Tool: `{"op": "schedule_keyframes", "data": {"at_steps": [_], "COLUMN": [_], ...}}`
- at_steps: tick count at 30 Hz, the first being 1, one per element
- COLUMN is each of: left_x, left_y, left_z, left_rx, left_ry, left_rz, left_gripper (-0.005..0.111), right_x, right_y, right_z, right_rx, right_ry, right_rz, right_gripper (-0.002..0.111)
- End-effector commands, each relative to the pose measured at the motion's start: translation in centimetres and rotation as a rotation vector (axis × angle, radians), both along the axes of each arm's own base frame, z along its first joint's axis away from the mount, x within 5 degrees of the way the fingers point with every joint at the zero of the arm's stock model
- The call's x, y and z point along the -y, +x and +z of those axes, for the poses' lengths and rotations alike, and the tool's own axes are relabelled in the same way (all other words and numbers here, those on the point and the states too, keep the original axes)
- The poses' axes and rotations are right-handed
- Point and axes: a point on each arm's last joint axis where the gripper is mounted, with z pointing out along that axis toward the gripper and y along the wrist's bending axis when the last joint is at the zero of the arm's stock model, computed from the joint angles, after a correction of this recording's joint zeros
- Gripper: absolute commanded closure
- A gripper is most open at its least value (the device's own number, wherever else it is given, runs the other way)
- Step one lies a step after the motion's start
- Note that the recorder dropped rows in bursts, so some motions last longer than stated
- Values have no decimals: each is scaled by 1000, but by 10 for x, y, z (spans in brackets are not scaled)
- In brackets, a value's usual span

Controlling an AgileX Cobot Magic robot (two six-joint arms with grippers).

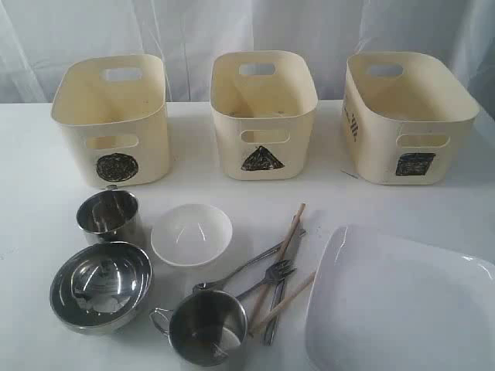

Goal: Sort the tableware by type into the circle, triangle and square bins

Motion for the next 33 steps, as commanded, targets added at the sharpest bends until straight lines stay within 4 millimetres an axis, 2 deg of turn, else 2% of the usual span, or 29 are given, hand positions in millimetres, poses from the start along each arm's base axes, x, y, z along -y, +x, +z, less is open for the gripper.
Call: {"op": "schedule_keyframes", "data": {"at_steps": [1, 10, 13, 17, 20, 23, 28, 30, 33], "left_x": [1, 2, 2, 3, 5, 11, 32, 38, 41], "left_y": [0, -1, -1, -4, -10, -11, 4, 15, 42], "left_z": [0, -1, 2, 23, 46, 63, 91, 102, 110], "left_rx": [-7, -22, -14, 32, 25, -74, -248, -319, -462], "left_ry": [-66, -92, -167, -150, -94, -59, 58, 83, 104], "left_rz": [6, 3, 16, -5, -43, -116, -403, -512, -580], "left_gripper": [65, 65, 73, 83, 81, 74, 63, 63, 63], "right_x": [1, 1, 1, 1, 1, 1, 1, 1, 1], "right_y": [0, 0, 0, 0, 0, 0, 0, 0, 0], "right_z": [-1, -1, -1, -1, -1, -1, -1, -1, -1], "right_rx": [5, 5, 5, 5, 5, 5, 5, 5, 5], "right_ry": [13, 13, 13, 13, 13, 13, 13, 13, 13], "right_rz": [-12, -12, -12, -12, -12, -12, -12, -12, -12], "right_gripper": [80, 80, 80, 80, 80, 80, 80, 80, 80]}}
